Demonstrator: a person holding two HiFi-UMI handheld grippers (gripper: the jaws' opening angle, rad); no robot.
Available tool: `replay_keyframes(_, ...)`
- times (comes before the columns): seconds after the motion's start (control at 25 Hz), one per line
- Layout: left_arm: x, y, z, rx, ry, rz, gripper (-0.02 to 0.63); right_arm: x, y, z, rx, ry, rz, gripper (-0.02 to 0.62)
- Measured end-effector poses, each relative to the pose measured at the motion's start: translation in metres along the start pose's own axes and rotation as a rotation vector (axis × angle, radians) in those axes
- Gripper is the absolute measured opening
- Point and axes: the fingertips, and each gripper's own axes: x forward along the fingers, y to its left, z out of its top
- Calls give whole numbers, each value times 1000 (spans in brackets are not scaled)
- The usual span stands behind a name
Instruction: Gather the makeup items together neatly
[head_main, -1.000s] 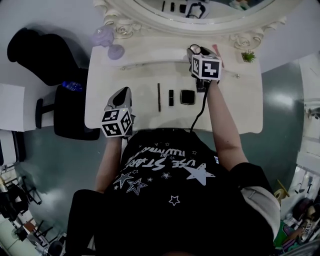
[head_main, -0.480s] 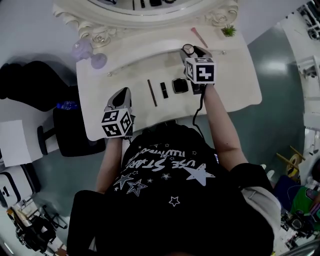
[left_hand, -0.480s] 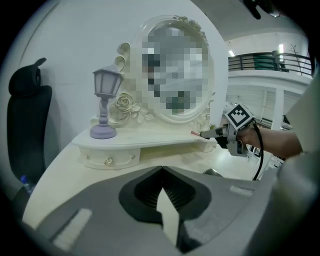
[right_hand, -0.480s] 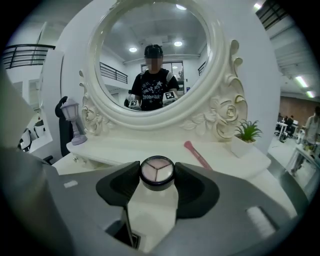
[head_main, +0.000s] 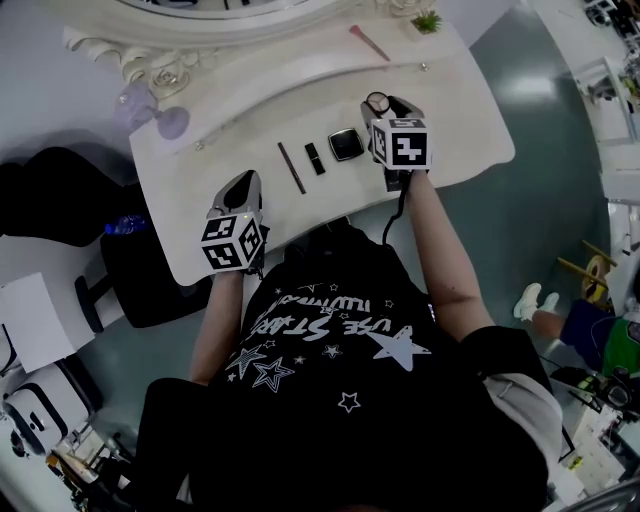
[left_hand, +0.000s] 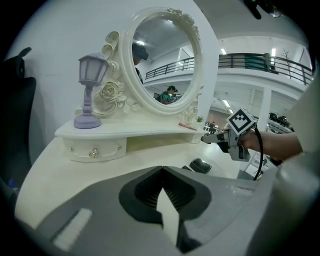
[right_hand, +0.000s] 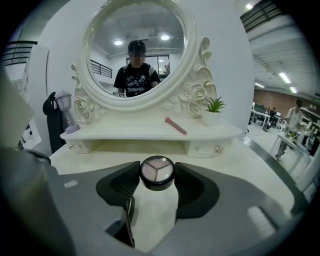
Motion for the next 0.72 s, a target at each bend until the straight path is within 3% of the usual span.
replay_keyframes(0.72,7,-14,-25,46,96,-81,2,7,-9,-82,23,135,-31,250)
